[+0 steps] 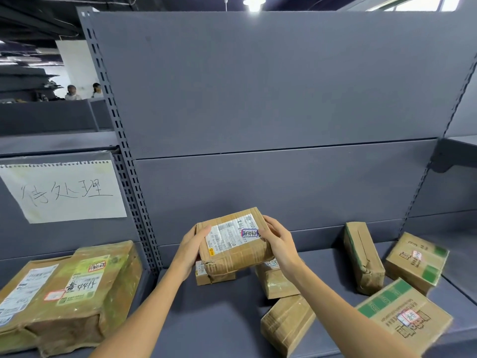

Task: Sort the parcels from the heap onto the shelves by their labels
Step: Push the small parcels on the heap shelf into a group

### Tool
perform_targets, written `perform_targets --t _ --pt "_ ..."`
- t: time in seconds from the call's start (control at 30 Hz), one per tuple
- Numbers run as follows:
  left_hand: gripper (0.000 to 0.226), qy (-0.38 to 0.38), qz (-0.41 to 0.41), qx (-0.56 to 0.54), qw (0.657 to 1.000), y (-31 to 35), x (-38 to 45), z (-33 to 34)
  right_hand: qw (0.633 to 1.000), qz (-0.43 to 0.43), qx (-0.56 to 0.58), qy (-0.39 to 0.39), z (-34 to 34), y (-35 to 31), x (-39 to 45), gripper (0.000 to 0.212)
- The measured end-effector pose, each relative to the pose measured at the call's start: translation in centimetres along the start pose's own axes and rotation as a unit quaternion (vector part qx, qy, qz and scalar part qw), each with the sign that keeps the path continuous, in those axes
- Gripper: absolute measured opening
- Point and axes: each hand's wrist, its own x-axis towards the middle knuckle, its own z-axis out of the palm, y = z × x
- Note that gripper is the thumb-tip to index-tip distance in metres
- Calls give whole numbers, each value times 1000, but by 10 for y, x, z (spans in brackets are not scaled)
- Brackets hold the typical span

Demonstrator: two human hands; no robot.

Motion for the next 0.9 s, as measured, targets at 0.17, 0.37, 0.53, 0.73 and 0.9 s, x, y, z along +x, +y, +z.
perform_targets --t 0.17,0.37,0.53,0.73,0.9 --pt "20 16 18 -3 1000 3 -2 1 1000 6 -5 -9 -3 -1 0 25" --pt "24 -65 13 55 996 17 -6 -7 995 73 -35 -54 -14 -6 6 35" --pt "44 -88 42 33 995 25 -6 -1 991 94 -75 -53 -14 -14 7 44" --pt "72 -9 14 -134 991 20 -5 7 996 42 63 54 5 -9 1 24" --pt "66 -48 78 -38 995 25 -1 20 996 61 48 -32 18 -8 -10 21"
